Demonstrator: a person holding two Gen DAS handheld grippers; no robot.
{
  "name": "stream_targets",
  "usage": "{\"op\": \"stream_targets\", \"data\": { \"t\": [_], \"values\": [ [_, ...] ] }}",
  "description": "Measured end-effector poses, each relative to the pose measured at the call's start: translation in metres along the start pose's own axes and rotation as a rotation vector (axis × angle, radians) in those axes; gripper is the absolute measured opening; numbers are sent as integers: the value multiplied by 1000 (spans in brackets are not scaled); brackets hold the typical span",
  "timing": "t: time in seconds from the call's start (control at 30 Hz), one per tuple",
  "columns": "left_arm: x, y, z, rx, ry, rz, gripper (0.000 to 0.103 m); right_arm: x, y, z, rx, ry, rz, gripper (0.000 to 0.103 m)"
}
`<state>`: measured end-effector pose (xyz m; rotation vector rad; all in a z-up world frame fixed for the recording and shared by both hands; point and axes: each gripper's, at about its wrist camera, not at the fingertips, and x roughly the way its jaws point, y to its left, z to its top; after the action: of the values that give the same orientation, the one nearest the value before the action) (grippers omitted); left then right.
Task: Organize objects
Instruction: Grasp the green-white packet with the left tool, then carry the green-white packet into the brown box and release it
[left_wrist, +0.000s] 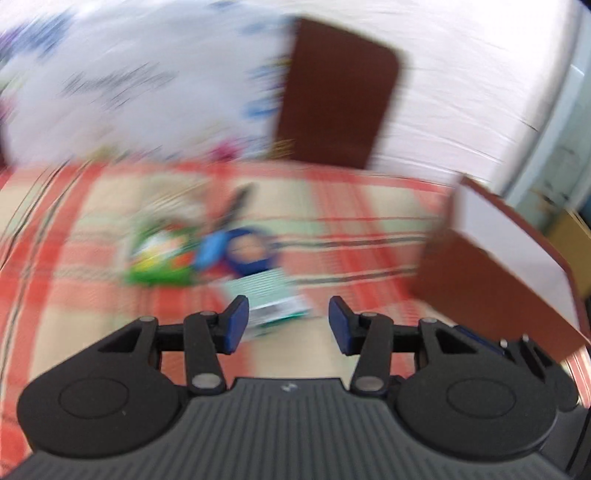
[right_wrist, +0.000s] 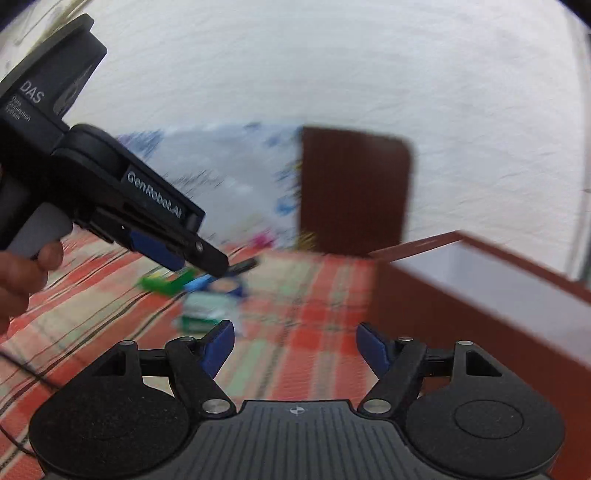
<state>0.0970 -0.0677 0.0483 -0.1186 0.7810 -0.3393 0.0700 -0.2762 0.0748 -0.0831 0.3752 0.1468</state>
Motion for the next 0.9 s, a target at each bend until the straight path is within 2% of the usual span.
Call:
{"op": "stream_targets", "data": {
  "t": [0.1, 0.2, 0.27, 0.43, 0.53, 0.57, 0.6, 0.63, 0.73, 0.8, 0.9],
  "values": [
    [8, 31, 2, -93, 27, -3, 50, 33, 22, 2, -15, 74, 58, 71],
    [20, 42, 1, -134, 47, -28, 50, 57, 33, 9, -7, 125, 91, 74],
    [27, 43, -1, -145, 63, -54, 50, 70, 37, 10, -10, 143, 87, 79],
    [61, 33, 5, -131, 102, -87, 52, 105, 40, 16, -9, 197, 100, 83],
    [81, 36, 5, -157, 123, -97, 52, 126, 47, 16, -17, 234, 123, 82],
    [83, 38, 3, -173, 109, -111, 51, 131, 47, 15, -7, 244, 132, 82],
    [82, 40, 2, -180, 103, -120, 42, 134, 47, 15, 4, 242, 141, 77],
    [80, 41, 2, -193, 110, -147, 31, 135, 47, 16, 9, 240, 151, 63],
    [67, 39, 0, -209, 119, -171, 29, 129, 46, 17, 17, 229, 152, 46],
    [52, 29, 0, -174, 102, -173, 29, 118, 46, 17, 34, 216, 159, 44],
    [29, 6, 5, -115, 64, -198, 29, 94, 48, 17, 2, 148, 122, 44]
  ]
}}
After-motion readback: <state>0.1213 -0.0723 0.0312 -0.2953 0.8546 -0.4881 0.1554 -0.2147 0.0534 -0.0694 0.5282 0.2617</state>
